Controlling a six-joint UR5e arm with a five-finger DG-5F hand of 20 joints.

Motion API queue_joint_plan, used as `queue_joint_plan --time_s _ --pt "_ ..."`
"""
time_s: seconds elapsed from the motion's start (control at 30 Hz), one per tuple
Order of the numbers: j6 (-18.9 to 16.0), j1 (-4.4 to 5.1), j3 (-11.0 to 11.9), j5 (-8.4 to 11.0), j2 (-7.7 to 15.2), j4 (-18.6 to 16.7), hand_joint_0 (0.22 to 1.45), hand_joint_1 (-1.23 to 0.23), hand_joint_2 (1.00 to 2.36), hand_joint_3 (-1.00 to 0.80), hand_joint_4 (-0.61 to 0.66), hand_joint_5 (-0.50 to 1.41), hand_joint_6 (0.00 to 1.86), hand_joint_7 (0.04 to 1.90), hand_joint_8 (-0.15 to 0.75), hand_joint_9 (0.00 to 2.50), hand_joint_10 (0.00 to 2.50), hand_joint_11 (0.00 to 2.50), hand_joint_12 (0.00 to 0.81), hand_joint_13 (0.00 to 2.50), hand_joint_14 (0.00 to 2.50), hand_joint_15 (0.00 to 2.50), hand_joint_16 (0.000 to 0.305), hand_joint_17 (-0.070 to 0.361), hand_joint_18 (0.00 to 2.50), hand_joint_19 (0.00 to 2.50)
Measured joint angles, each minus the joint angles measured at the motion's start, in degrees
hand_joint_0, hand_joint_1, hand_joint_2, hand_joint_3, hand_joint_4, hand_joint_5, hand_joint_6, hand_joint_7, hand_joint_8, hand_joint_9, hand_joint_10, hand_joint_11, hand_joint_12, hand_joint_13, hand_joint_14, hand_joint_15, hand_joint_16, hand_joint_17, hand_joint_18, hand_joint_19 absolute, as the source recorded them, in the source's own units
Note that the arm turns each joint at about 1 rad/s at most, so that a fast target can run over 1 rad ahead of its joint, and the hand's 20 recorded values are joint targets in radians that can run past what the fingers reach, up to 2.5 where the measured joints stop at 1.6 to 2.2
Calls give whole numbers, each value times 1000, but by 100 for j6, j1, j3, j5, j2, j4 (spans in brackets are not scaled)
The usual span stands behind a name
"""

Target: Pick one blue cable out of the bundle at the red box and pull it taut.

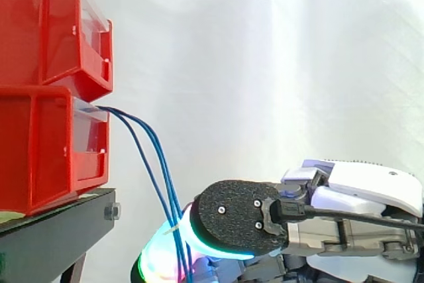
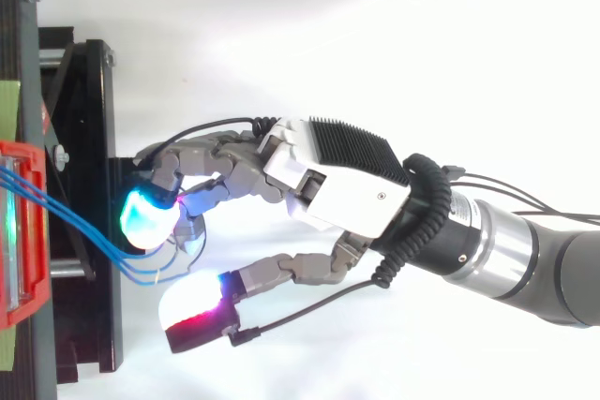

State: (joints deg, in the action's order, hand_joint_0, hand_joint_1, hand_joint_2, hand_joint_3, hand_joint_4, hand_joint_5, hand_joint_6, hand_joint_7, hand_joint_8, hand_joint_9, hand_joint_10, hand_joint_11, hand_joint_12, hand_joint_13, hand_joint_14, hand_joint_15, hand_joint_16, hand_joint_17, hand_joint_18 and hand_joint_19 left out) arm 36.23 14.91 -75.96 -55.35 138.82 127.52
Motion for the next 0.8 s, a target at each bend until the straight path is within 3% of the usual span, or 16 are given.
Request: queue_joint_plan --time_s 0.2,0.37,0.57,0.8 --pt "-26 6 53 -7 3 50 566 -762 1000 -497 121 -89 510 1466 313 942 20 1315 430 520 9 261 60 136 468 315" --pt "-24 10 96 -10 5 52 585 -775 1009 -387 119 -128 655 1277 311 947 19 1343 427 535 8 259 60 134 481 328" --pt "-12 12 122 -12 7 39 578 -765 1017 -220 96 -155 759 1250 319 950 19 1360 430 541 8 261 60 134 494 324" --pt "-7 12 125 -11 7 36 572 -755 1020 -156 85 -164 805 1220 320 950 18 1375 431 542 8 268 60 135 500 320"
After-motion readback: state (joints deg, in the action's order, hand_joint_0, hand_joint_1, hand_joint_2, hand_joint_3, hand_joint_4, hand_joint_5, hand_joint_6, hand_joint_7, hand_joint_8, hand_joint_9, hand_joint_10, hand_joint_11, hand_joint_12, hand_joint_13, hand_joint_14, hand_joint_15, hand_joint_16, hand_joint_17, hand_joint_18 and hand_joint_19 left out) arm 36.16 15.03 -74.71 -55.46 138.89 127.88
